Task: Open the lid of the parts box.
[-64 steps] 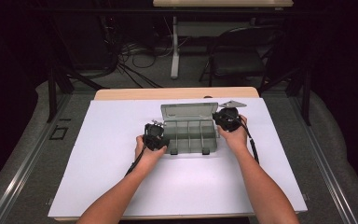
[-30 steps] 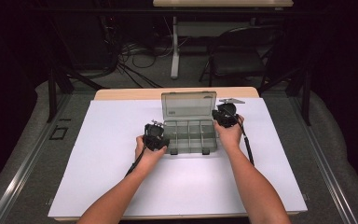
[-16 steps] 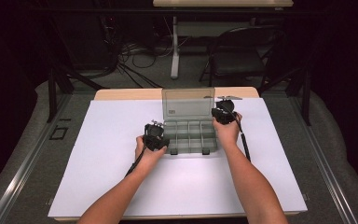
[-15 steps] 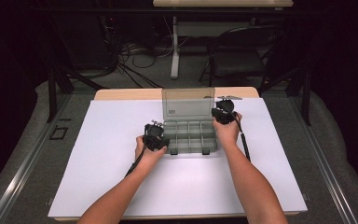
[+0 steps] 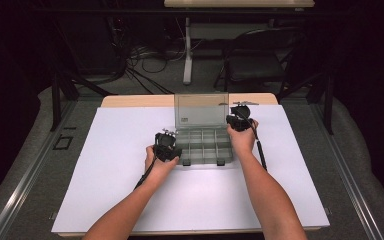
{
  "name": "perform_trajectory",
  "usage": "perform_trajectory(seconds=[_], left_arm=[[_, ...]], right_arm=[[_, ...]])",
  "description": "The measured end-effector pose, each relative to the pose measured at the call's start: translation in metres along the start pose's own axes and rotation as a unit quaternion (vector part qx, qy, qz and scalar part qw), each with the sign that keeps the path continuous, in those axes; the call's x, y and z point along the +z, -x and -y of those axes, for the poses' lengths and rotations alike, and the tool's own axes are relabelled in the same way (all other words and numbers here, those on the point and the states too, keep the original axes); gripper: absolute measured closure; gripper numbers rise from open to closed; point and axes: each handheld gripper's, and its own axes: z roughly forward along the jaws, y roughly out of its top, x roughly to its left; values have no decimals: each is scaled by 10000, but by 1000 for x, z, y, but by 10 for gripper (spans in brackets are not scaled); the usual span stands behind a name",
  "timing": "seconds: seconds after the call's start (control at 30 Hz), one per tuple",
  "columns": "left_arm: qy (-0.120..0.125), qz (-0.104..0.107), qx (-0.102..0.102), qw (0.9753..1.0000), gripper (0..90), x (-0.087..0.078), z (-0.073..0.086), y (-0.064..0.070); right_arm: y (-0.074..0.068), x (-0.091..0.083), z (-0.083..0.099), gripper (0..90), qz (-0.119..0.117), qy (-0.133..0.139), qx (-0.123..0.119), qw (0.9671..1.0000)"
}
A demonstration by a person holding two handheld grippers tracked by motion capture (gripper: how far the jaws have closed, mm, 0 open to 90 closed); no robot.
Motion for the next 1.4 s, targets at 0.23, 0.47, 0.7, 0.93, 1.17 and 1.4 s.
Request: perform_trajectory(seconds=[0.23,0.47,0.7,0.93,1.17,1.4], left_arm=[[-1,3,1,10000,696,0,0,0],[1,7,-2,10000,696,0,0,0],[6,-2,-5,10000,697,0,0,0],[-7,1,26,10000,697,0,0,0],[-4,1,14,10000,697,0,0,0],[12,3,-7,10000,697,0,0,0]], right_arm=[[0,4,0,895,25,-45,31,10000],[1,7,0,896,26,-26,35,10000],[2,10,1,896,6,-47,107,9999],[3,13,2,896,5,-70,143,9999],[5,17,4,897,-11,-164,196,9997],[6,20,5,898,-14,-169,198,9997]])
